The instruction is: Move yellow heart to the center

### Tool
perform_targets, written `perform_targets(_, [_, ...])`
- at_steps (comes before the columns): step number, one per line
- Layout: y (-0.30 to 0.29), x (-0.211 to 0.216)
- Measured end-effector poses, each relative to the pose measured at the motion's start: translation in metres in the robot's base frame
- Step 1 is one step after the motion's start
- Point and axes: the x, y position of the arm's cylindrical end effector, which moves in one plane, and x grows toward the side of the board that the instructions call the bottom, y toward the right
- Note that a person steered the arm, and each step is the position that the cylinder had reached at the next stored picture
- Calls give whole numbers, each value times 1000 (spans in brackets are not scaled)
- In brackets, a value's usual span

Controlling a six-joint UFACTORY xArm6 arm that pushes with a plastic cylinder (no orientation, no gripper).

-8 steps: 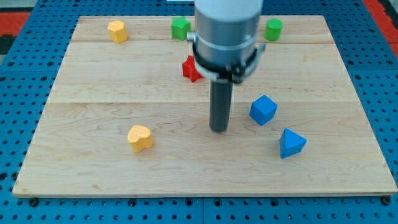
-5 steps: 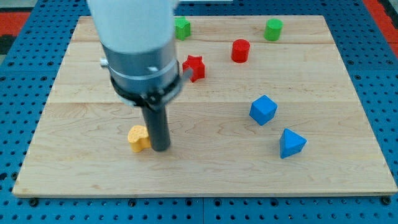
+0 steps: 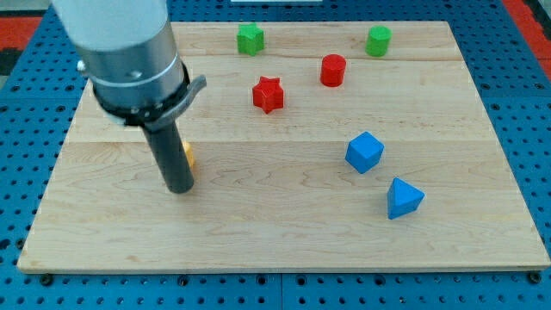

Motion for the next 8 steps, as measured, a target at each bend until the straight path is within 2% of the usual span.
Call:
perform_targets(2, [8, -37])
perform_targets(3, [8, -18])
perform_targets(4, [-33, -28])
perform_targets(6, [18, -84])
perform_targets(7, [16, -59])
perform_targets(8, [56, -53])
